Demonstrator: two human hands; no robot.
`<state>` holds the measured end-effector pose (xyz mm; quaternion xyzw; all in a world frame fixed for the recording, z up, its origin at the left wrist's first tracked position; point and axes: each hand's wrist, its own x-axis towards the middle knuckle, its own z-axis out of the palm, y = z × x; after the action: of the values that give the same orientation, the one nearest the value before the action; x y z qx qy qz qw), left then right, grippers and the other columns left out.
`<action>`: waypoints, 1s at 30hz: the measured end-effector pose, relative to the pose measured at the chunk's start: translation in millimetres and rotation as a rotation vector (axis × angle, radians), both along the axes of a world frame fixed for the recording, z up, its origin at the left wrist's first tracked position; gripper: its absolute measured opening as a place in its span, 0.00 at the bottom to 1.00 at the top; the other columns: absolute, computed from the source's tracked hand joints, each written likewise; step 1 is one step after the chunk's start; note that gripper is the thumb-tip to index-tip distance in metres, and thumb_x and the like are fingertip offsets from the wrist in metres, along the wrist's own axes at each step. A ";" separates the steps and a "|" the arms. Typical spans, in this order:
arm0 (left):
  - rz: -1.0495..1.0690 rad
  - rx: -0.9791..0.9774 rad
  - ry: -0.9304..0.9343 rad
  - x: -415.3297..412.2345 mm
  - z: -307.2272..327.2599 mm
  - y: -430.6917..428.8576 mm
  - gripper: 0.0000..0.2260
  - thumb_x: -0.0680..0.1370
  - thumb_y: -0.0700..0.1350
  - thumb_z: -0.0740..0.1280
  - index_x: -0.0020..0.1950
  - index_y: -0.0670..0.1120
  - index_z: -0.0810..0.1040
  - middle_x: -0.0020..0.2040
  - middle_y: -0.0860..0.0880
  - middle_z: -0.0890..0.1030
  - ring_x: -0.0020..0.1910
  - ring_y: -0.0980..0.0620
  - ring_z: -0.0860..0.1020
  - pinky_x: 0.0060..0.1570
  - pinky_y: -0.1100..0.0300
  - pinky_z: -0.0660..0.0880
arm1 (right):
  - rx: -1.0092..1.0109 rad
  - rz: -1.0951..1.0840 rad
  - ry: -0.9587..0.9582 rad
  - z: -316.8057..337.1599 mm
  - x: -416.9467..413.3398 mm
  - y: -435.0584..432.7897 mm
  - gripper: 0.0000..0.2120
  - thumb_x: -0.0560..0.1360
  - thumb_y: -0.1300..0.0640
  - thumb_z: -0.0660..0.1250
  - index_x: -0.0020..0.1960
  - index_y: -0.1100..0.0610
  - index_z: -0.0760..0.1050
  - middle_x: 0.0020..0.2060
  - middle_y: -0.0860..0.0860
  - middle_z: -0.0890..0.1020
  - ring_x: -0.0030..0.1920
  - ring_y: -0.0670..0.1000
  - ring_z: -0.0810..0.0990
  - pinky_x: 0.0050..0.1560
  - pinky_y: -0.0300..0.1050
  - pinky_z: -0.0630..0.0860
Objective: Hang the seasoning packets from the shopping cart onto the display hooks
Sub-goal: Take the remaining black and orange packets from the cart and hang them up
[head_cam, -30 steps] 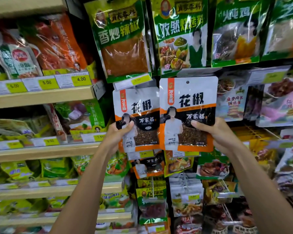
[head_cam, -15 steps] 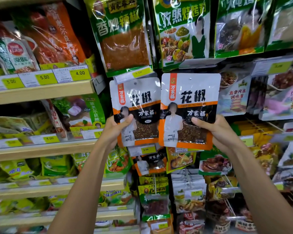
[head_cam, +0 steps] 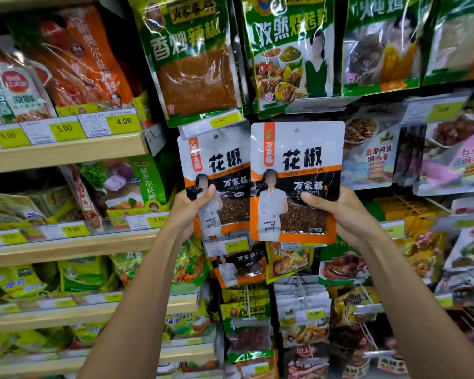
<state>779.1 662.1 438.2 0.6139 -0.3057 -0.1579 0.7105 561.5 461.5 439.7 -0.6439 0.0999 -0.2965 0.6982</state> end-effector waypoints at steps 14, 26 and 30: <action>-0.008 -0.003 -0.004 6.9 0.5 -4.3 0.18 0.68 0.50 0.73 0.57 0.48 0.78 0.50 0.50 0.85 0.53 0.52 0.82 0.57 0.55 0.77 | 0.022 0.010 -0.024 -2.6 2.2 0.1 0.29 0.60 0.52 0.77 0.60 0.56 0.76 0.53 0.52 0.85 0.55 0.51 0.83 0.53 0.45 0.81; 0.062 0.023 -0.045 16.8 10.4 -18.2 0.09 0.73 0.46 0.72 0.53 0.51 0.78 0.49 0.53 0.84 0.48 0.58 0.83 0.48 0.64 0.78 | 0.015 0.023 -0.042 -4.7 6.3 -0.3 0.24 0.60 0.53 0.77 0.55 0.54 0.78 0.51 0.51 0.86 0.54 0.51 0.84 0.52 0.44 0.81; 0.157 0.103 -0.021 22.0 10.8 -26.3 0.18 0.73 0.50 0.73 0.59 0.46 0.76 0.54 0.51 0.81 0.55 0.53 0.80 0.59 0.55 0.74 | 0.014 0.010 -0.029 -5.9 10.9 2.6 0.24 0.61 0.54 0.77 0.56 0.56 0.78 0.51 0.52 0.85 0.55 0.52 0.83 0.55 0.47 0.80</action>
<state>801.1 635.9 449.0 0.6732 -0.2555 -0.1109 0.6850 572.4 464.1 433.8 -0.6351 0.0886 -0.3018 0.7054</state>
